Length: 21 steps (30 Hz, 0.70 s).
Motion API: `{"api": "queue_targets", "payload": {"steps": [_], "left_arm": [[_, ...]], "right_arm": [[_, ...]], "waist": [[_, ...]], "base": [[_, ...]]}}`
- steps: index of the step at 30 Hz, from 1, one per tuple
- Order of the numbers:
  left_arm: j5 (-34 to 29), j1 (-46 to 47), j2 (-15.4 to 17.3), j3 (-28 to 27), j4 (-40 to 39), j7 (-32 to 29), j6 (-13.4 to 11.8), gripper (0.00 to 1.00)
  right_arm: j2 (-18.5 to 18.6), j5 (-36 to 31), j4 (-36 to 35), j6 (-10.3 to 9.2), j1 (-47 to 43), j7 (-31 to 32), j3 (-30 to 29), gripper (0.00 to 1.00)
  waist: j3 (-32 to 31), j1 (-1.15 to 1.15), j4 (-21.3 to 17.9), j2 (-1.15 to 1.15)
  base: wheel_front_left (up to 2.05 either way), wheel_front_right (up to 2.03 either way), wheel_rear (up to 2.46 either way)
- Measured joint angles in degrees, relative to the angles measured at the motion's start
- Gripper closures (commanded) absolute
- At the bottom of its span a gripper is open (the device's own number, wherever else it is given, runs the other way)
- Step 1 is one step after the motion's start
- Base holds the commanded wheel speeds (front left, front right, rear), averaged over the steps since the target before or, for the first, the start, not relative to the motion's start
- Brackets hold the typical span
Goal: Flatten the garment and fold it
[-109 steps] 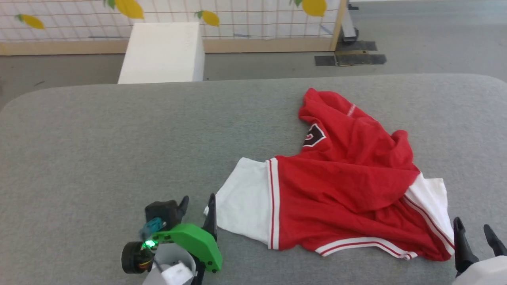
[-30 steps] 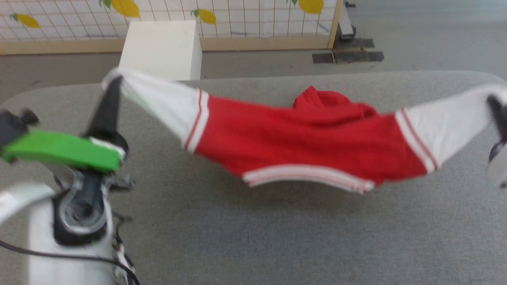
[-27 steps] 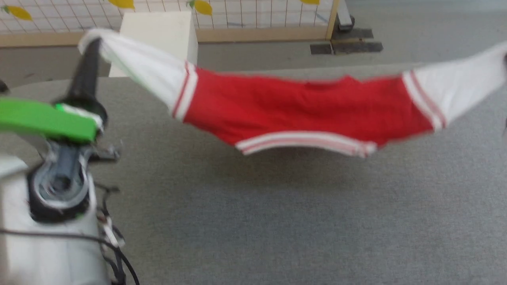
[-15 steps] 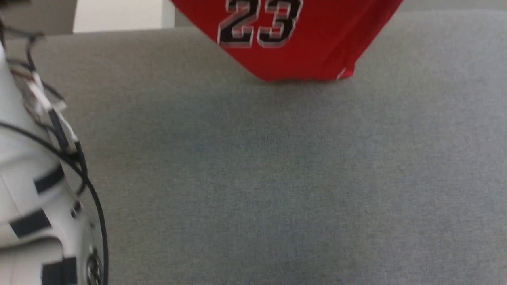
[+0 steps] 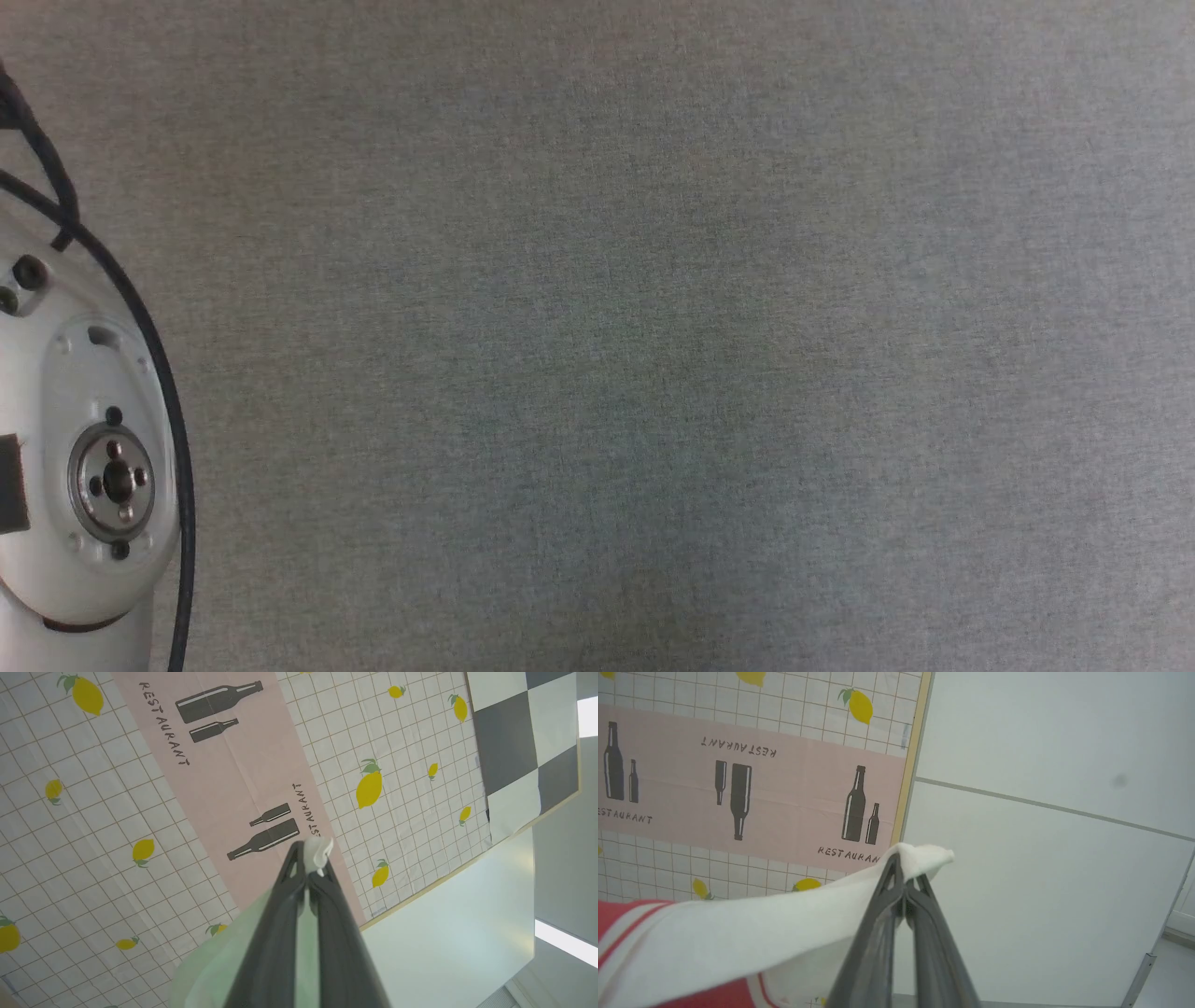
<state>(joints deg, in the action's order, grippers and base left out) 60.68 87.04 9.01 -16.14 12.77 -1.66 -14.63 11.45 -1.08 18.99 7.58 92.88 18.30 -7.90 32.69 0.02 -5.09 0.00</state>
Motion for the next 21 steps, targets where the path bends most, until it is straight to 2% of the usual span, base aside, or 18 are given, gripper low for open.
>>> {"api": "queue_targets", "payload": {"steps": [6,12,16,21], "left_arm": [[0.03,-4.72,0.35,1.04,4.71,-0.74,3.33,1.00],[-1.82,-18.90,2.18,2.96,6.14,-3.12,7.89,1.00],[-5.49,-32.54,3.87,5.78,3.65,-4.39,10.78,1.00],[-9.99,-50.64,5.01,8.81,-1.40,-5.41,11.96,1.00]], "right_arm": [[-0.46,2.57,5.43,0.00,-3.52,-0.14,1.33,1.00],[-0.44,9.57,6.81,0.00,-18.46,2.60,4.83,1.00],[0.63,15.26,2.65,0.00,-32.23,6.92,6.09,1.00],[1.33,19.25,-7.86,0.00,-51.21,12.14,3.57,1.00]], "waist": [[0.85,0.00,0.30,0.00],[-1.59,-0.01,0.91,0.00],[-4.30,-0.01,1.45,0.00],[-8.42,-0.02,2.39,0.00]], "base": [[0.00,0.00,0.00],[0.00,0.00,0.00],[0.00,0.00,0.00],[0.00,0.00,0.00]]}}
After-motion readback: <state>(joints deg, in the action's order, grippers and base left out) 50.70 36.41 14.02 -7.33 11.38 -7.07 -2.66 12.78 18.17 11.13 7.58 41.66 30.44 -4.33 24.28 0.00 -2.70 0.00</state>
